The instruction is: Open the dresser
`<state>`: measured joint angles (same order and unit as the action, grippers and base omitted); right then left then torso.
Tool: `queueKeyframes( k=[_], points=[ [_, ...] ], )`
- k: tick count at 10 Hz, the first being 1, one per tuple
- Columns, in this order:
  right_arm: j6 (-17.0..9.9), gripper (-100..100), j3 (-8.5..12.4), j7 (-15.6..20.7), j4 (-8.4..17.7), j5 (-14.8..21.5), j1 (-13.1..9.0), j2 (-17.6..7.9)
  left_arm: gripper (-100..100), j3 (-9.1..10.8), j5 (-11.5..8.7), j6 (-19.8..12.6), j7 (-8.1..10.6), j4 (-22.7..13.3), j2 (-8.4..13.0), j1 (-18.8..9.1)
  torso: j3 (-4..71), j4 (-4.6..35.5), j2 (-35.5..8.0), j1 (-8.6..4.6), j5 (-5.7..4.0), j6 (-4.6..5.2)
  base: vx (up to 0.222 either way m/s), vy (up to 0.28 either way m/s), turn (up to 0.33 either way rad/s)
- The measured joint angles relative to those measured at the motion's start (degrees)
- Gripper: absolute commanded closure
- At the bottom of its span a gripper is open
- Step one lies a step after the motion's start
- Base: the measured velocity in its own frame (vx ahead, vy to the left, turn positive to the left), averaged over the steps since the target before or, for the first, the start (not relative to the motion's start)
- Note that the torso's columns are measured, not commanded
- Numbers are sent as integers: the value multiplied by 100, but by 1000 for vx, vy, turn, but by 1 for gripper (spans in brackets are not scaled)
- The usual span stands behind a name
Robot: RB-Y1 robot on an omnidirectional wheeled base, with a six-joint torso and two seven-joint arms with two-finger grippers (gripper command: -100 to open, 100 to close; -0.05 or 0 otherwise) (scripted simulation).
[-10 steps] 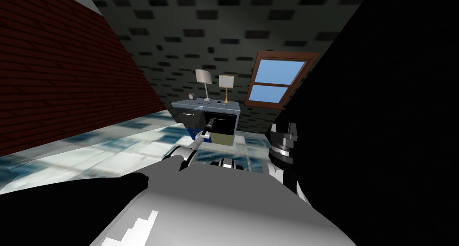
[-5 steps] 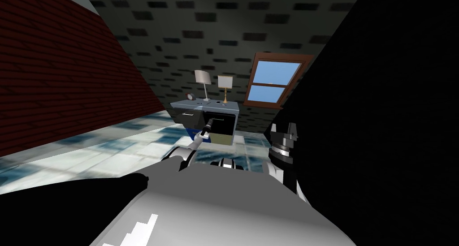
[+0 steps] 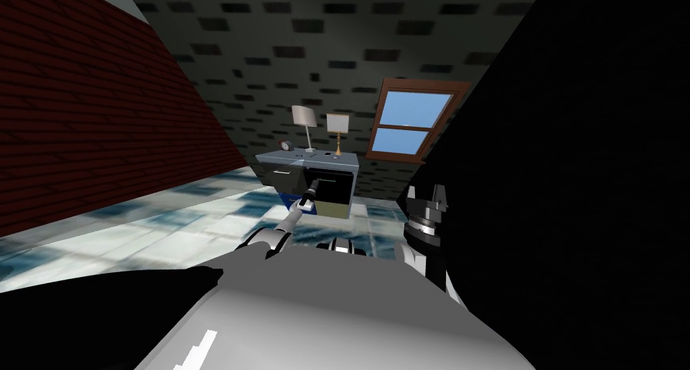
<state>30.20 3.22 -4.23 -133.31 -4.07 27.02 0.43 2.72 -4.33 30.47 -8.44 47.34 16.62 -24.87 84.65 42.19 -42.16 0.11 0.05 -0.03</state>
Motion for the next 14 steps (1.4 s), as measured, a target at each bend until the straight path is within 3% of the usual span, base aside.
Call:
queueKeyframes(
  k=[7,14],
  points=[
    [0,0,0,0,0,0,0,0,100,-137,-190,-547,-35,1343,129,850,-7,3,-10,-2,-1,-5,5,-11,5],
    [0,0,0,0,0,0,0,0,100,-240,-351,-962,-64,2421,243,1547,-14,15,-20,-20,-9,6,5,-7,5]
  ],
)
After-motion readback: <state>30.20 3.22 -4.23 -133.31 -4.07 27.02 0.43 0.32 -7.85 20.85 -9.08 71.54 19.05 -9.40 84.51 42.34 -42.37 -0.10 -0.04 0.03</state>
